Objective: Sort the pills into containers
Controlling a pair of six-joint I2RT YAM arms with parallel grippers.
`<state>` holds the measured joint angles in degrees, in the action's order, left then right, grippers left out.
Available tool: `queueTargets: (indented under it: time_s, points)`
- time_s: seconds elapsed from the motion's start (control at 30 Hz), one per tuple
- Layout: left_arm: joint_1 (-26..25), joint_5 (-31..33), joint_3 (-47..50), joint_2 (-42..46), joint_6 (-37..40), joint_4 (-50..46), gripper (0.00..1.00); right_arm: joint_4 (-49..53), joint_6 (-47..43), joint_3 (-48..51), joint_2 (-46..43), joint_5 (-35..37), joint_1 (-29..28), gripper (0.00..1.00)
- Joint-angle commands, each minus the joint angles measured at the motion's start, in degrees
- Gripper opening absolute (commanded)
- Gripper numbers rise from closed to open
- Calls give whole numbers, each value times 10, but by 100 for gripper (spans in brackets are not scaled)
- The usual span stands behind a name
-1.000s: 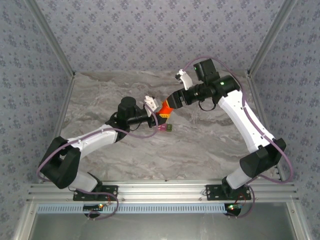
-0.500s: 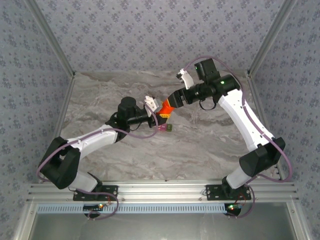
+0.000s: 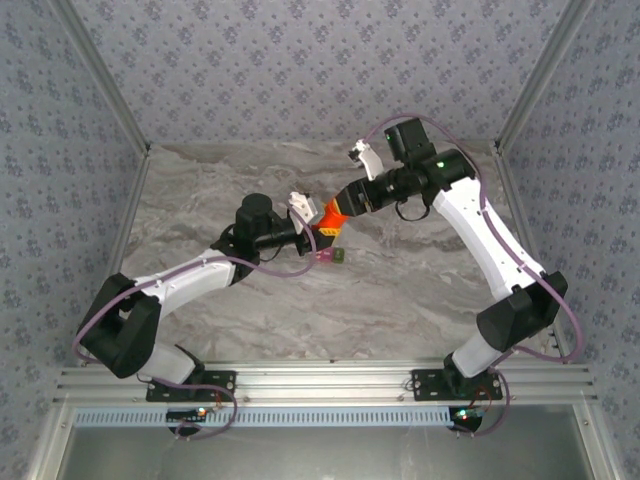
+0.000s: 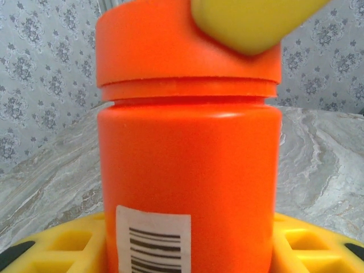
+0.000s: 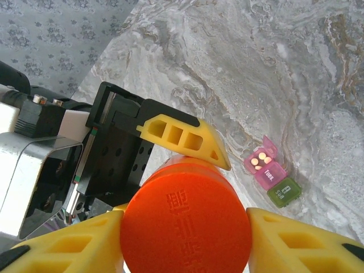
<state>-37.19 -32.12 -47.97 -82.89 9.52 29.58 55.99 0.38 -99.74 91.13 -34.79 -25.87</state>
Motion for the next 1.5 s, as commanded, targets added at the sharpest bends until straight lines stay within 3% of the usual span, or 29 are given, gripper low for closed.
queueTargets:
  time_s: [0.0, 0.13, 0.27, 0.4, 0.47, 0.57, 0.73, 0.9, 1.13, 1.27, 1.47]
  points:
    - [-3, -15, -22, 18, 1, 25, 0, 22, 26, -7, 10, 6, -8, 52]
    - [-3, -13, -25, 16, 2, 25, 0, 2, 141, 28, 3, 73, -38, 42]
    - [-3, -11, -26, 15, 4, 24, 0, -69, 303, 85, -32, 142, -66, 43]
    - [-3, -10, -24, 15, 5, 25, 0, -234, 492, 176, -89, 153, -77, 46]
    - [-3, -9, -23, 17, 5, 23, 0, -255, 517, 180, -88, 144, -81, 46]
    - [-3, -10, -21, 18, 5, 21, 0, -232, 499, 156, -81, 146, -87, 50]
    - [-4, -9, -22, 18, 7, 18, 0, -158, 417, 116, -93, 150, -67, 75]
    - [-3, -10, -23, 18, 8, 19, 0, -121, 319, 84, -112, 113, -12, 83]
    - [-3, -13, -23, 19, 6, 20, 0, -79, 137, 27, -73, 7, 25, 81]
    - [-4, -12, -23, 20, 7, 20, 0, -28, 32, -2, -49, 21, 14, 79]
    - [-4, -13, -24, 21, 5, 19, 0, 30, -13, -39, -17, 42, 1, 77]
